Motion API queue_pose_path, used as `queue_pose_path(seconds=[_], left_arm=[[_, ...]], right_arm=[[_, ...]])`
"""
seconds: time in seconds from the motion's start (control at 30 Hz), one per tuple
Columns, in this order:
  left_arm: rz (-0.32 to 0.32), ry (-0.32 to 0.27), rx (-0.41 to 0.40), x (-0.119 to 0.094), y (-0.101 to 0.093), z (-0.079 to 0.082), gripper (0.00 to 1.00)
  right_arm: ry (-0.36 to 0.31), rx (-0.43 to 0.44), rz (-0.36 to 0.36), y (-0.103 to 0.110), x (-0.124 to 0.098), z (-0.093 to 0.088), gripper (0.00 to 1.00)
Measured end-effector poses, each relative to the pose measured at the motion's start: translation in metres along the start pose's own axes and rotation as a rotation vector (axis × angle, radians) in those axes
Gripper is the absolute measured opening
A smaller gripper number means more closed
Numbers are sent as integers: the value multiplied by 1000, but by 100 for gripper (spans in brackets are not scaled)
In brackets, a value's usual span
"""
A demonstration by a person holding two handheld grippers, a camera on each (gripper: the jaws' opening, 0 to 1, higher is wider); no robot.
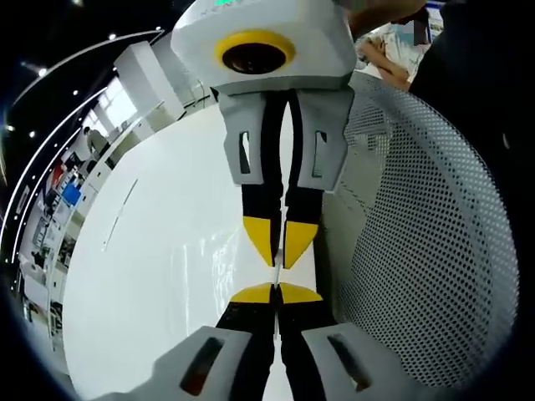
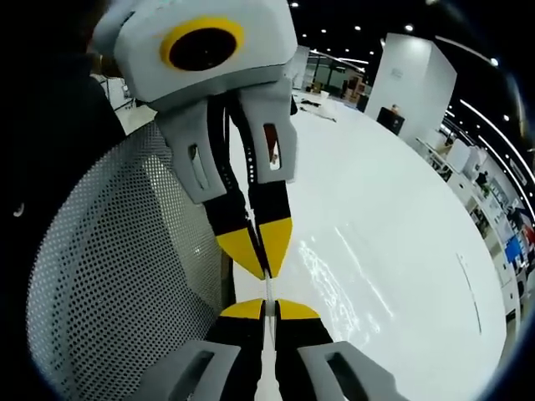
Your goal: Open the resealable bag by pulling the two sides of the seal apart until the entire bag opening is separated and visibly accessible.
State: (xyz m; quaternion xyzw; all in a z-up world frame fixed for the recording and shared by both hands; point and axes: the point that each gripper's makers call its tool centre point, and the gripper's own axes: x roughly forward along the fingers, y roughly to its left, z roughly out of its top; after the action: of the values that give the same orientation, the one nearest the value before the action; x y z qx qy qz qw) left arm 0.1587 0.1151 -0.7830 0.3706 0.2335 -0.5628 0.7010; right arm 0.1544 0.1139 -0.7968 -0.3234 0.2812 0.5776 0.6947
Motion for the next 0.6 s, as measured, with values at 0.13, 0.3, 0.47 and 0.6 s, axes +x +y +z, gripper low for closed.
queue_pose_path(seconds=[0.13,0.3,0.47,0.6], left_arm=[[-5,-2,-5,-1,-1,-1,0],[-7,0,-6,-1,-1,-1,0],[-10,-2,-7,-2,-1,-1,0],[-11,0,-6,-3,0,-2,0]], right_arm=[[5,0,4,1,0,-3,0],[8,5,5,1,-2,-7,0],[15,8,2,0,-3,-10,0],[35,9,-3,-1,-5,-18,0]])
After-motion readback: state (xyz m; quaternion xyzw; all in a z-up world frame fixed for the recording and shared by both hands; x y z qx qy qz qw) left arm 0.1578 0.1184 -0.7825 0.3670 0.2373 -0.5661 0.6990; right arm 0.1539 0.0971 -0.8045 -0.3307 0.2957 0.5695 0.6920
